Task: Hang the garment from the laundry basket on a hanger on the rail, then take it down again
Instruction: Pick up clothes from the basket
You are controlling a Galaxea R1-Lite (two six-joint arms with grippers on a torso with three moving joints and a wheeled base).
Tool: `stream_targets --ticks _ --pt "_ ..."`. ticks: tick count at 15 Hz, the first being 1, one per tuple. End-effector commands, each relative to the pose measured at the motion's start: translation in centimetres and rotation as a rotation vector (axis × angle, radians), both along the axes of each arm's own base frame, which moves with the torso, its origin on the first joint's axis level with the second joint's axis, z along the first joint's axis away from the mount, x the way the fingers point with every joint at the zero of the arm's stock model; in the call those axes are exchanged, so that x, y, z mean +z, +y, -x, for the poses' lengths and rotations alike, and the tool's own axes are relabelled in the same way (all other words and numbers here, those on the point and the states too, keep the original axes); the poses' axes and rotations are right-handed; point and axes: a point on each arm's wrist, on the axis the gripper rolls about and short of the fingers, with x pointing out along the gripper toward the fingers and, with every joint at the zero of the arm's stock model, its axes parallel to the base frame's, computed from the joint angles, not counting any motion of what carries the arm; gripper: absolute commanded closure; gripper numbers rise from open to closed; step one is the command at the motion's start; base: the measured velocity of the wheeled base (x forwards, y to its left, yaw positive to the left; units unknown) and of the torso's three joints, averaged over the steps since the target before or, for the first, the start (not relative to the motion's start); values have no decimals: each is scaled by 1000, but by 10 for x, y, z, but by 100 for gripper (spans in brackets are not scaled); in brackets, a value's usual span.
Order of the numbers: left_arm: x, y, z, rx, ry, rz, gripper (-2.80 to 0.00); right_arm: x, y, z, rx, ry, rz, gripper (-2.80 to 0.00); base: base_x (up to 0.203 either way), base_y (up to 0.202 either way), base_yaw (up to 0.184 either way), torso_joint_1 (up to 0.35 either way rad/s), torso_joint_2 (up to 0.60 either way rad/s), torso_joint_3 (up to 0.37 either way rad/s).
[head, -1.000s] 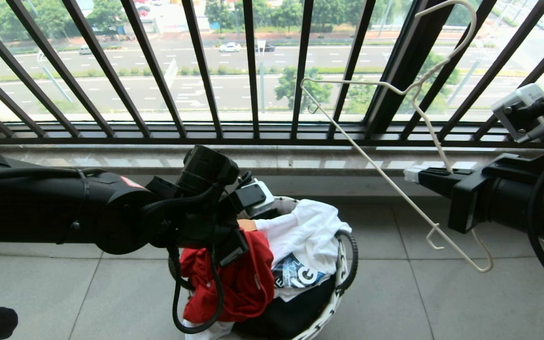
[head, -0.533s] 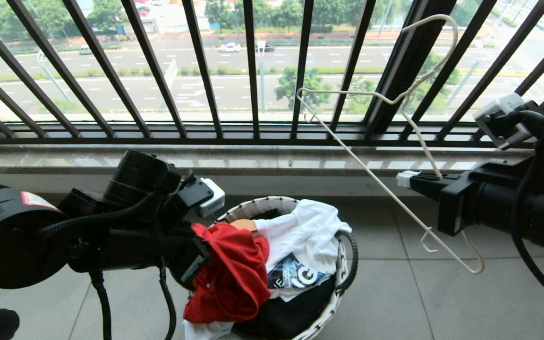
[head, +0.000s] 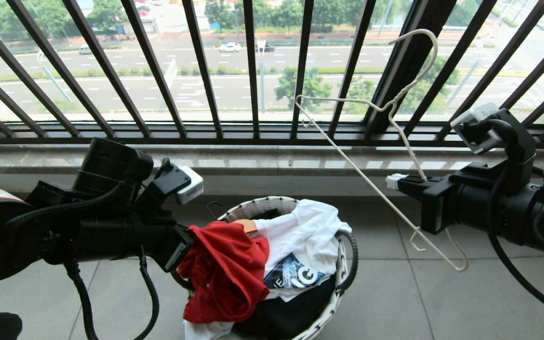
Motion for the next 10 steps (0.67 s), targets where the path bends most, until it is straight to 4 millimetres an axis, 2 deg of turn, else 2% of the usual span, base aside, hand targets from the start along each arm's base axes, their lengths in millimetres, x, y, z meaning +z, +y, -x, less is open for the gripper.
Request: stream_targets --ticks 1,10 --pt "-1 -1 -2 0 2 -4 0 -1 0 -1 -3 1 2 0 0 0 0 0 0 0" --pt "-2 -4 -7 -5 -25 9 0 1 -3 -1 -14 -6 1 0 0 0 0 0 1 16"
